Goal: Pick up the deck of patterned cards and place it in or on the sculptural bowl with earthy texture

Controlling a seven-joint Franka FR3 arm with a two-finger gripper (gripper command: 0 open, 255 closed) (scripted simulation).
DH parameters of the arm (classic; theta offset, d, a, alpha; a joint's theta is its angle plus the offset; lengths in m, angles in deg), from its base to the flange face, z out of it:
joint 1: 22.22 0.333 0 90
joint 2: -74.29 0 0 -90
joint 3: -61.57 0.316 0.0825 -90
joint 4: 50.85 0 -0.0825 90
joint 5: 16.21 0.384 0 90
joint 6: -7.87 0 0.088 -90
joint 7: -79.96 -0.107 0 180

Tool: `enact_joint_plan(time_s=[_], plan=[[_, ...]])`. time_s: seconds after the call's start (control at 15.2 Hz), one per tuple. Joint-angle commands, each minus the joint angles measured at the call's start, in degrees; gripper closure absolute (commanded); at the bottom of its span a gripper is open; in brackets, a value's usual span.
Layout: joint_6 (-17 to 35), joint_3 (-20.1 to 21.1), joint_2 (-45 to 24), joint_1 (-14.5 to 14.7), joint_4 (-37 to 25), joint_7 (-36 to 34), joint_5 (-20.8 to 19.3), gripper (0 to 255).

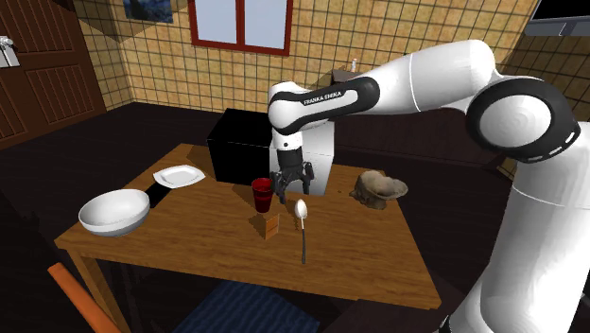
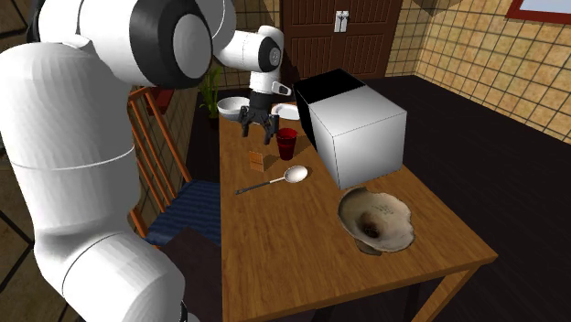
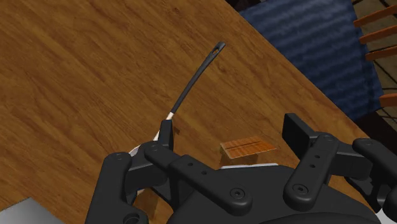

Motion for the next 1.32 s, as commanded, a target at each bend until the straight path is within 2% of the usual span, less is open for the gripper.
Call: enact_joint_plan(time_s=[0.0, 0.4, 0.86, 1.25], plan=[[-1.3, 0.3, -5.4, 0.8, -5.0, -0.4, -0.6, 0], [-7.6, 0.7, -22.6, 3.8, -23.6, -1.2, -2.3, 0], [-1.7, 0.7, -21.3, 3.6, -16.3, -1.1, -2.2, 0], [-1.2, 0.7, -21.2, 3.6, -15.7, -1.1, -2.1, 0]])
